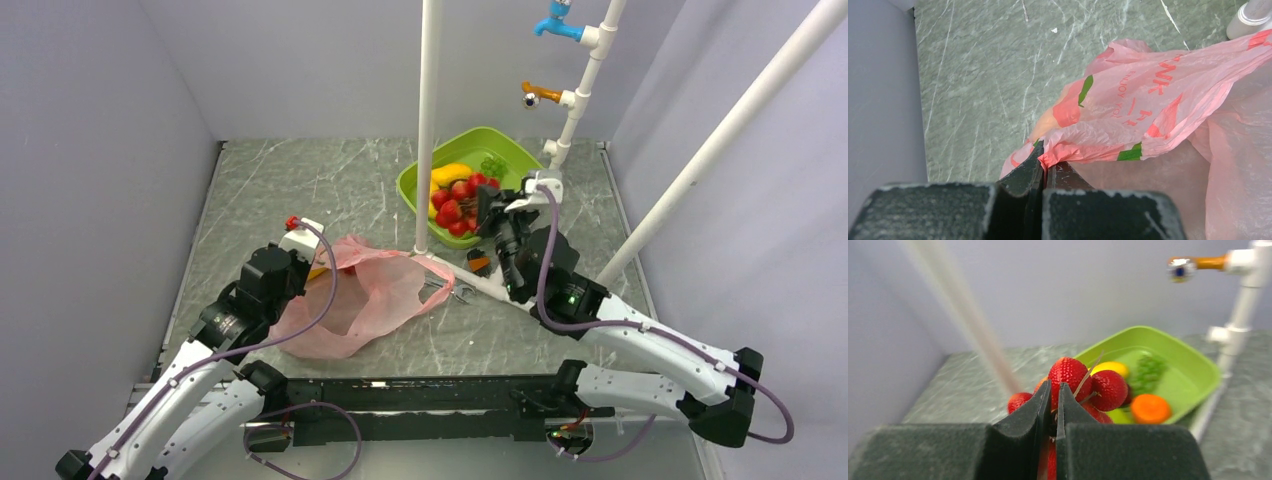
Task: Take the fake fruits out of the plastic bag
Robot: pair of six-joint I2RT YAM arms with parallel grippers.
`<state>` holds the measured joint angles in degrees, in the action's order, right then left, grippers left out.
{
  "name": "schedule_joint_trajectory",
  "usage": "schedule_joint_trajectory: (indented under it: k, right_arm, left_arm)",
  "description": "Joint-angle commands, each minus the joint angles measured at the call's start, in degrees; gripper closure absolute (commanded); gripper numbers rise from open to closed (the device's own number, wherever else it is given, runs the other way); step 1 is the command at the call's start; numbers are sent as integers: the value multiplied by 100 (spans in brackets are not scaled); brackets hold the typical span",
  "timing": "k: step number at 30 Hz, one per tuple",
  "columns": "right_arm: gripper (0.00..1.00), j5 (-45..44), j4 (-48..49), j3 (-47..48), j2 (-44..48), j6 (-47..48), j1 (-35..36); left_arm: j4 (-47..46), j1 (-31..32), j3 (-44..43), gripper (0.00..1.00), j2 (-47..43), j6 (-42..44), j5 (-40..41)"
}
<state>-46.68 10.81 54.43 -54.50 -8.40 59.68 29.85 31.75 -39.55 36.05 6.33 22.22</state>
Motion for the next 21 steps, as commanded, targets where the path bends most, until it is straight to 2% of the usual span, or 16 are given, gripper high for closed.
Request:
schedule_joint_trajectory:
  k: [1,9,13,16,18,21]
  right_arm:
    - [100,-632,139,65,-34,299,-872]
    - [100,295,-116,373,-1263,-228,-2544]
    - [100,536,455,704,-2302,-310,-3267]
    - [100,884,-82,1672,-3338,-812,-3895]
    - [100,1021,-657,2632,-4002,-1073,-4120]
    - [100,1288,-1164,3489,-4726,-1209,-4318]
  left_arm:
    - [-82,24,-79,100,31,-66,32]
    - [-77,19,-78,100,113,-64,30]
    - [-80,20,-87,100,182,-57,45]
    - [-55,20,-96,100,224,-63,72]
    - [-50,24,-90,100,207,-63,95]
    - [-68,19,-67,100,145,-62,127]
